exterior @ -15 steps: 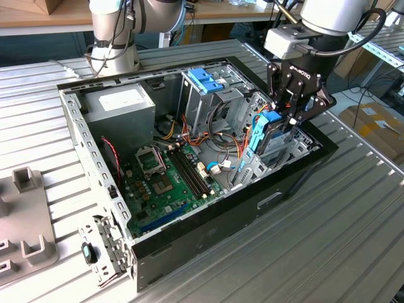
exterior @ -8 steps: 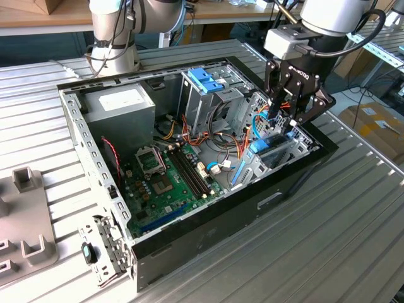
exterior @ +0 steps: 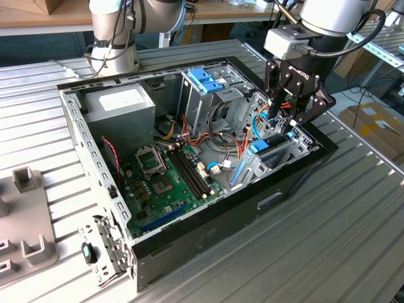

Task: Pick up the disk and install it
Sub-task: 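Insert the disk into the insertion slot, then insert the first disk wire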

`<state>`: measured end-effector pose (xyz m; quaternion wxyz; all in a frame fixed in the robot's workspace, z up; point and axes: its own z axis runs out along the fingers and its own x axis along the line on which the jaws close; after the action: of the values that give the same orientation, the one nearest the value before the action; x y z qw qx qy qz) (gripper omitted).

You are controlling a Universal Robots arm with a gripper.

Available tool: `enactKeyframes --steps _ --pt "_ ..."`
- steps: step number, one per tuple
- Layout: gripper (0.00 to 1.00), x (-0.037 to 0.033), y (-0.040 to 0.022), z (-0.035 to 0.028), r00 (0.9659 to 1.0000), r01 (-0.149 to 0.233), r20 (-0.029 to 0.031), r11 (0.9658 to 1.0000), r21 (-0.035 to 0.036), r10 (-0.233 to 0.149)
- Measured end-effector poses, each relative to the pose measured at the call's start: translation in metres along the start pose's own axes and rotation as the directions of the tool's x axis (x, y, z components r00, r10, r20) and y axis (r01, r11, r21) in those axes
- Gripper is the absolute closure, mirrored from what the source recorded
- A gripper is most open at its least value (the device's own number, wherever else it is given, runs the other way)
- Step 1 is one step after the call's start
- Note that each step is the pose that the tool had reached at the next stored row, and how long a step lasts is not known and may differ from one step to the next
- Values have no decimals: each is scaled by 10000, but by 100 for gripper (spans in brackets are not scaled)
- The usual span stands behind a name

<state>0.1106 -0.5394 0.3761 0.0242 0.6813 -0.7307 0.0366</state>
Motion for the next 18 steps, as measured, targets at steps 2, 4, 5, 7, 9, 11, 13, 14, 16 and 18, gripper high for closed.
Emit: enactKeyframes --steps 2,4,5,7,9,11,13,14,16,18 --pt "51 -3 2 30 10000 2 0 10000 0 -2" --pt "51 -7 4 80 10000 2 -1 10000 0 -2" --pt "51 -9 4 98 10000 1 -1 10000 0 -1" --pt "51 -13 5 147 10000 1 -1 10000 0 -1" --pt "51 -18 7 209 10000 2 0 10000 0 -2" --pt "51 -19 7 217 10000 1 -4 10000 0 -1" --pt "51 -20 7 228 10000 1 -5 10000 0 -1" --pt "51 -20 7 228 10000 1 -4 10000 0 -1" --pt "51 -20 7 229 10000 1 -5 10000 0 -1" --pt "51 -20 7 229 10000 2 -5 10000 0 -2"
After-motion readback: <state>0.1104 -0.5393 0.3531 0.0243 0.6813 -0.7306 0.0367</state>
